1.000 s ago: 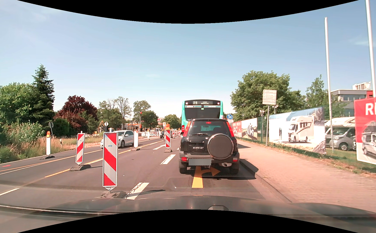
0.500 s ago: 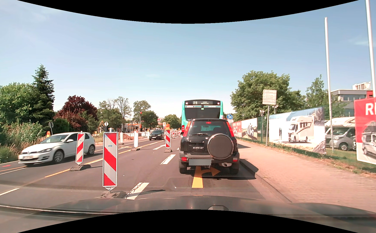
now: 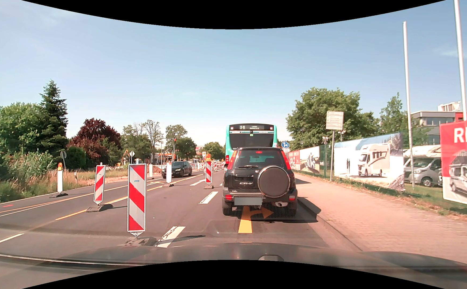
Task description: Follow the waypoints while adhering to traffic rules and regulations
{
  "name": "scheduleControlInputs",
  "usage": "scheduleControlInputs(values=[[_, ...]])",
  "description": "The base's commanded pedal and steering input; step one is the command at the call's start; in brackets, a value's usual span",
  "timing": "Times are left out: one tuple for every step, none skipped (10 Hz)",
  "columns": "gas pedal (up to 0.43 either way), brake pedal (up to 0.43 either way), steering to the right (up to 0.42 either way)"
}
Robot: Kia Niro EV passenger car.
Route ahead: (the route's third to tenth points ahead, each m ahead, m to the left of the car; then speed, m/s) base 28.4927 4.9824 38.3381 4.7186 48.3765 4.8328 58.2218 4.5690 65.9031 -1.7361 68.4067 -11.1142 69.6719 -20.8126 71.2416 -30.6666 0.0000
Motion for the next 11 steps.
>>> scheduleControlInputs(values=[[0.0,0.207,-0.009],[0.0,0.207,-0.009],[0.0,0.207,-0.009],[0.0,0.207,-0.009],[0.0,0.207,-0.009],[0.0,0.207,-0.009],[0.0,0.207,-0.009],[0.0,0.207,-0.009],[0.0,0.213,-0.009],[0.0,0.207,-0.009],[0.0,0.207,-0.009]])
